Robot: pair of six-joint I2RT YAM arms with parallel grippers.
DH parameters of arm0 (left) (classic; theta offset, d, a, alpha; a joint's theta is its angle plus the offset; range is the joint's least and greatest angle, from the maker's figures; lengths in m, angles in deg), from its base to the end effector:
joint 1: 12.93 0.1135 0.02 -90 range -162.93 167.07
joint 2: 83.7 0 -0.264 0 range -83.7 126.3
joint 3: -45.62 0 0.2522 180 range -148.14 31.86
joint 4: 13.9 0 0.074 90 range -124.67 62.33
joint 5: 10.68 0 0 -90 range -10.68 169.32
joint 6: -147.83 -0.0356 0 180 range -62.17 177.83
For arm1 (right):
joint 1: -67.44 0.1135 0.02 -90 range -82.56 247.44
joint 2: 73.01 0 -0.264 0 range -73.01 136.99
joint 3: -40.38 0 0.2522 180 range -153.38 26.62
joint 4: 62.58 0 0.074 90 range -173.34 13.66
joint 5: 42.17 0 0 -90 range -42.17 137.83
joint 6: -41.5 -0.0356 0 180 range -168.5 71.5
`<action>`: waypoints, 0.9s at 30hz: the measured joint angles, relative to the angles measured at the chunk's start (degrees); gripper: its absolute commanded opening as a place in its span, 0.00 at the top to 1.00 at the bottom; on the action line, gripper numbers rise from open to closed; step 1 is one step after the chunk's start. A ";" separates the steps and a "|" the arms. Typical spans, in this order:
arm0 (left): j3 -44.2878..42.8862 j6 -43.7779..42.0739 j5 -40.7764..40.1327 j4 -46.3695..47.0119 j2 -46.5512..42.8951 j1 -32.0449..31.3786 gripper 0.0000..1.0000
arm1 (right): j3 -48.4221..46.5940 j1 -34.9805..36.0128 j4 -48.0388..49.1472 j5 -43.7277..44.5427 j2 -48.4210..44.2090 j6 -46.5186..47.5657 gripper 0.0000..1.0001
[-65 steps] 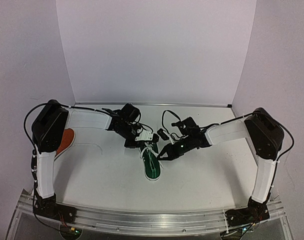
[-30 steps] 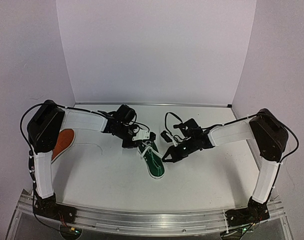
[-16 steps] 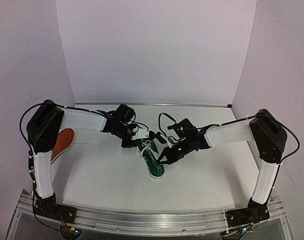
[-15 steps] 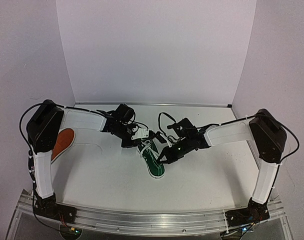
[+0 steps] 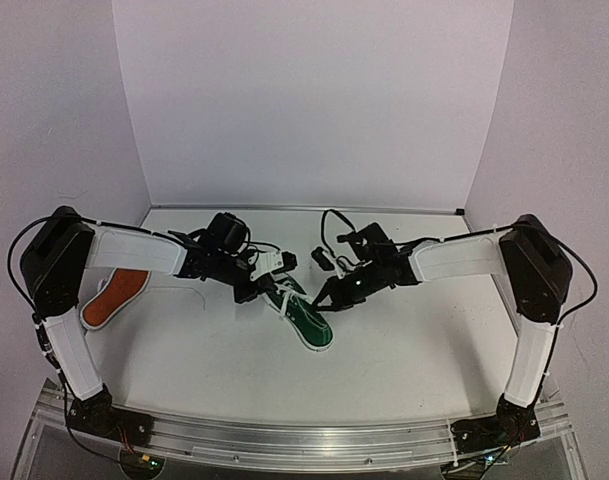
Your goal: Tie the shoes
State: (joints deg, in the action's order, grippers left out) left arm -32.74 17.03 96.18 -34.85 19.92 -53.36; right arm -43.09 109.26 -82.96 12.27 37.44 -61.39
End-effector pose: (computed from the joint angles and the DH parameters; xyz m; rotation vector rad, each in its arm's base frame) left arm 0.2864 -0.2576 0.1844 1.6400 1.6968 -0.3461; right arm 0.2893 0.2866 0.1707 -0.9315 2.3530 1.1655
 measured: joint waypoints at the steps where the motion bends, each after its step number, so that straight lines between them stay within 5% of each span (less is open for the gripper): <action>1: 0.79 1.20 0.25 0.77 -0.50 0.01 0.90 | 0.00 -0.67 0.31 0.02 0.00 -0.30 1.00; 6: 3.33 8.13 1.53 4.41 -0.82 -0.15 0.80 | 0.00 -2.42 2.25 0.05 0.19 -1.75 0.87; 12: 8.73 15.57 2.19 9.67 -0.82 -0.63 0.54 | 0.04 -2.38 3.91 0.21 1.52 -3.33 0.60; 27: 8.51 24.17 1.69 12.67 5.74 -0.80 0.43 | 11.33 -2.69 14.92 -4.72 2.71 -8.76 0.53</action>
State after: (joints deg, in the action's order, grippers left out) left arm -24.23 41.20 97.87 -22.18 25.66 -54.16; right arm -31.76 106.58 -68.04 7.55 40.15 -70.14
